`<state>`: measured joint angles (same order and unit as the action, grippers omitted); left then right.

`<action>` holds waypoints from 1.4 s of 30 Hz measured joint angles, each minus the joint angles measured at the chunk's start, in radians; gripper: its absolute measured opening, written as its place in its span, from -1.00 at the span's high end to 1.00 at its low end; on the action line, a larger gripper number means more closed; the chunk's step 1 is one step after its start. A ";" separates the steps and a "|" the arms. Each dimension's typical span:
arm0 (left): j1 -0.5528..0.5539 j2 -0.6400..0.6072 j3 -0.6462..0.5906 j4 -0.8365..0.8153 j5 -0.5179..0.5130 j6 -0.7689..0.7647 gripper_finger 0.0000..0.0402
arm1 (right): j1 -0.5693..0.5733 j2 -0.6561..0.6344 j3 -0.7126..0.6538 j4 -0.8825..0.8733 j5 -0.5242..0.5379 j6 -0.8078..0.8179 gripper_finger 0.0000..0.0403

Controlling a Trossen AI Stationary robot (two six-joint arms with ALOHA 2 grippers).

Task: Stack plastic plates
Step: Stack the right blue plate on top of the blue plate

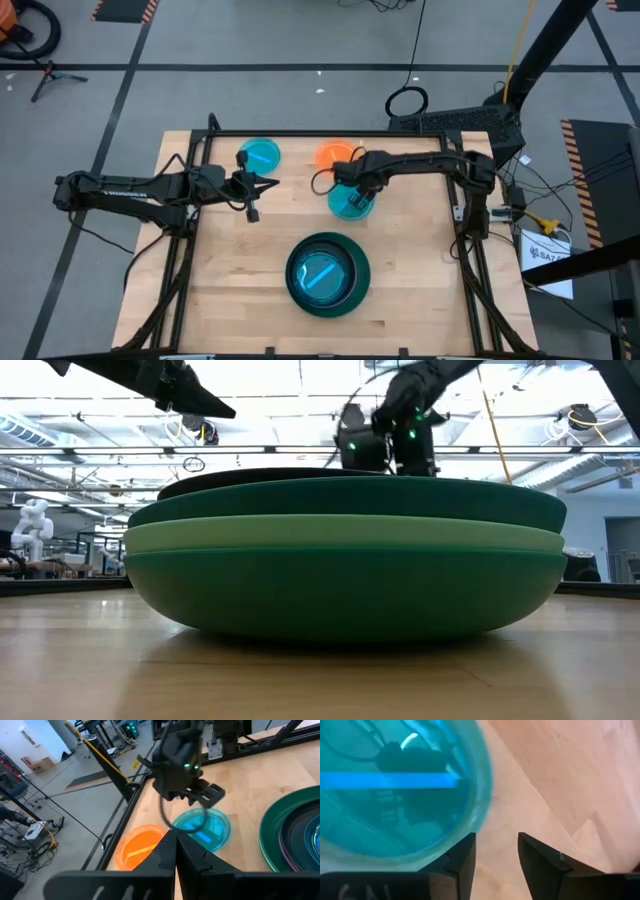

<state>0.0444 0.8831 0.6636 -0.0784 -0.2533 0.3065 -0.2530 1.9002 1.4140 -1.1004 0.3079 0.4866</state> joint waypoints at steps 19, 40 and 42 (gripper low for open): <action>0.000 0.000 0.000 0.005 0.000 0.005 0.98 | -0.155 -0.333 -0.561 0.675 -0.262 0.126 0.29; 0.000 0.000 0.000 0.006 0.000 0.006 0.98 | -0.150 -0.336 -0.652 0.908 -0.287 0.260 0.47; 0.000 0.000 0.000 0.006 0.000 0.006 0.98 | -0.149 -0.334 -0.661 0.912 -0.280 0.273 0.53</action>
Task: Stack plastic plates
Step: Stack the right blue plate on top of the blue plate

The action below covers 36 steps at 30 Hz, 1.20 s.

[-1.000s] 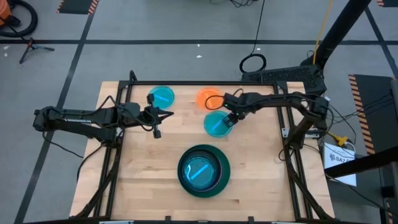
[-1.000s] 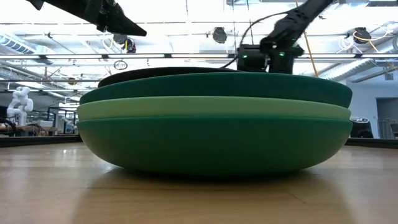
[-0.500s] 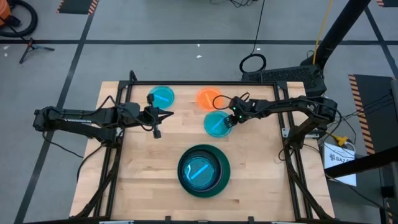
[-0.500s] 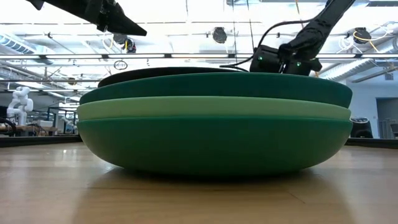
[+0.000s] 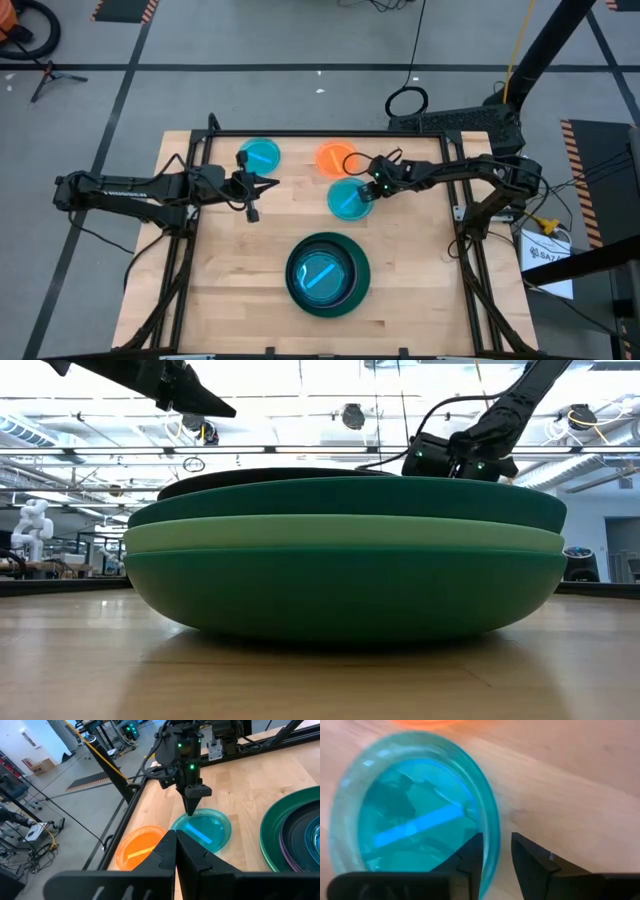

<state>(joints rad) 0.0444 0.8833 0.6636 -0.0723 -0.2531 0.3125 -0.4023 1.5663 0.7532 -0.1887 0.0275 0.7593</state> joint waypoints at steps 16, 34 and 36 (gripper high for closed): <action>0.000 0.000 0.000 0.001 0.000 0.000 0.98 | 0.012 0.004 -0.042 0.095 0.024 0.023 0.98; 0.000 0.000 0.000 -0.002 0.000 0.001 0.98 | 0.033 -0.004 -0.044 0.261 0.056 0.025 1.00; 0.000 0.000 0.000 0.000 0.000 0.001 0.98 | 0.041 -0.005 -0.044 0.313 0.055 0.024 1.00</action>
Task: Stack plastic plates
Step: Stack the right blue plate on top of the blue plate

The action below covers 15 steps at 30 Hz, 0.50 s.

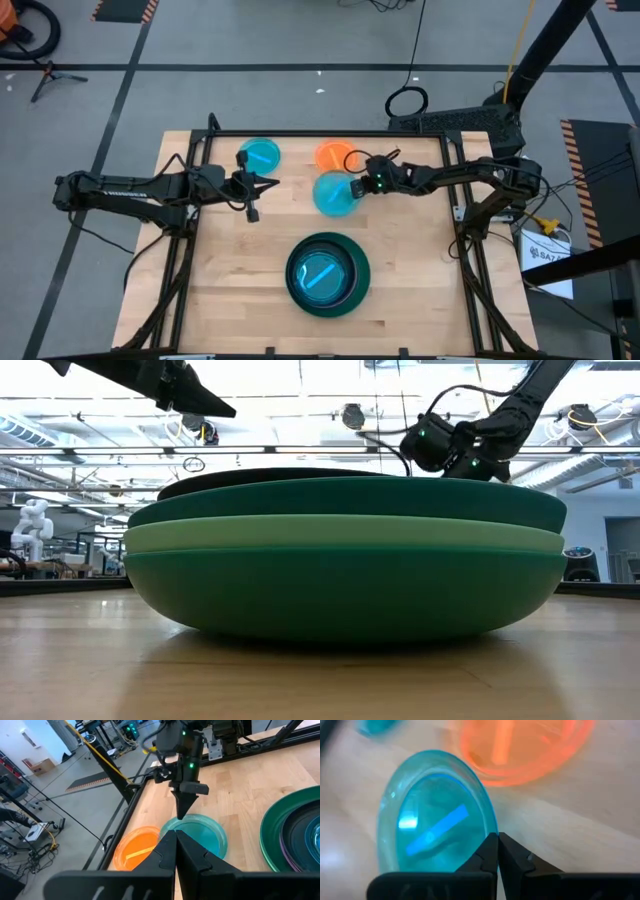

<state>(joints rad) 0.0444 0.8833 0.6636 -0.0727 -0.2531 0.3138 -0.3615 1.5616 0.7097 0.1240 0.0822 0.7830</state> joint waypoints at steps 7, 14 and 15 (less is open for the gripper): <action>0.000 0.000 0.000 0.020 0.000 -0.002 0.98 | 0.003 -0.088 0.000 0.121 -0.010 -0.030 1.00; 0.000 0.000 0.000 0.022 0.000 -0.002 0.98 | 0.062 -0.231 0.001 0.165 -0.235 -0.078 1.00; 0.000 0.000 0.000 0.023 0.000 -0.002 0.98 | 0.080 -0.246 0.001 0.167 -0.282 -0.078 1.00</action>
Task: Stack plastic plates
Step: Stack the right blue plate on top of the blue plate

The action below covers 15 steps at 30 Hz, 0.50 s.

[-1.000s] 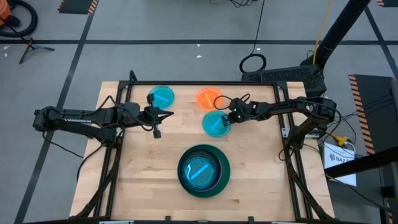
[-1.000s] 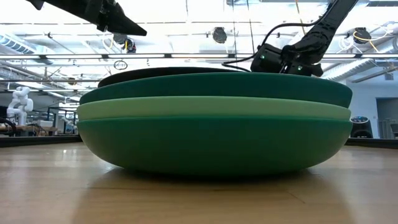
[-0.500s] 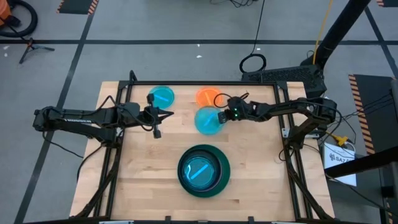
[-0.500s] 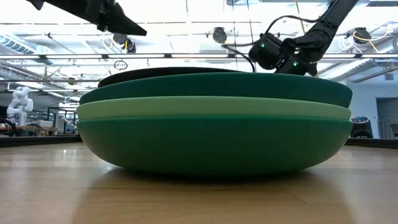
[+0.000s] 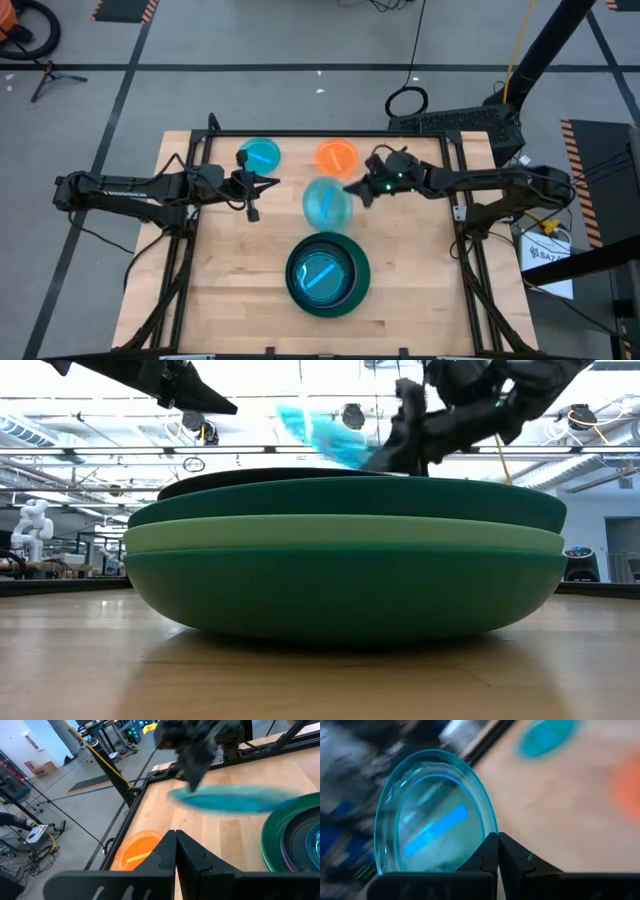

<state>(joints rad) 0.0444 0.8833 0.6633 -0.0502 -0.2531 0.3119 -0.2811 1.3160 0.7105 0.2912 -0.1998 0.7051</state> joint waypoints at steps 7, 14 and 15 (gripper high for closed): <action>0.000 0.000 0.000 0.001 0.000 0.000 0.98 | 0.185 -0.024 0.000 -0.046 -0.131 -0.011 1.00; 0.000 0.000 0.000 0.002 0.000 -0.002 0.98 | 0.281 0.009 0.000 -0.136 -0.010 0.079 1.00; 0.000 0.000 0.000 0.002 0.000 -0.002 0.98 | 0.284 0.013 0.000 -0.145 -0.003 0.091 1.00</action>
<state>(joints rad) 0.0444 0.8833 0.6632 -0.0486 -0.2531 0.3098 0.0030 1.3287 0.7105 0.1458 -0.2029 0.7965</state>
